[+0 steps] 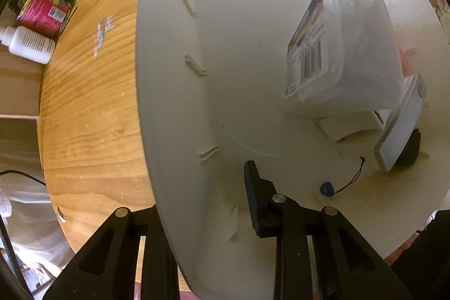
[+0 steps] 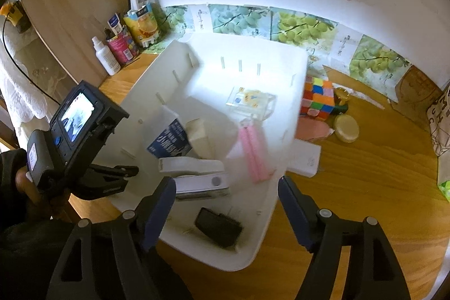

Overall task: Organize rigid objects
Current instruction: 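Withdraw the right tool from the tray toward the round cream compact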

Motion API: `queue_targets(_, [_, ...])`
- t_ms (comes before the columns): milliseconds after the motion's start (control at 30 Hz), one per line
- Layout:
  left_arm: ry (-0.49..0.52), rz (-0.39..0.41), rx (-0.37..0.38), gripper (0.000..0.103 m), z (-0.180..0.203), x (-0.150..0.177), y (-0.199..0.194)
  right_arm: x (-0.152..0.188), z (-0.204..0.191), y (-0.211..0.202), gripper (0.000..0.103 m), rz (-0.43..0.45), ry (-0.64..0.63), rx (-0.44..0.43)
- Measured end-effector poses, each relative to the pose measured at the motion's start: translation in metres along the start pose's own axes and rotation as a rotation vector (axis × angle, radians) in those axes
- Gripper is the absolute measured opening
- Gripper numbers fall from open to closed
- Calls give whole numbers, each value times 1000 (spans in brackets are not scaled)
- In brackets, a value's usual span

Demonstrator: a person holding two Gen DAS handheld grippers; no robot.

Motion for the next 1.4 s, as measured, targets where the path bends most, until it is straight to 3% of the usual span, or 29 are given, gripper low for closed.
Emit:
queue_targets(433, [-93,4,-1,28,-11,2,-2,3,68,7,79,37,30,48])
queue_targets(933, [-187,-1,-55,32,-17,-1,2,-13,160,45,79,196,42,129])
queue_targets(1400, [-234,-22,-130,32,-12,-13,0,-40,198,103,79,159,-6,165])
Point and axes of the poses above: each gripper's, at about its wrist camera, not at the fingertips, and y roughly the way its jaws point, z to its right, x to its underside, the point moved 7 cm from there along y, roughly the way its jaws point, and after that the axes turned 7 degrees about -z, right-handed, at the moved point
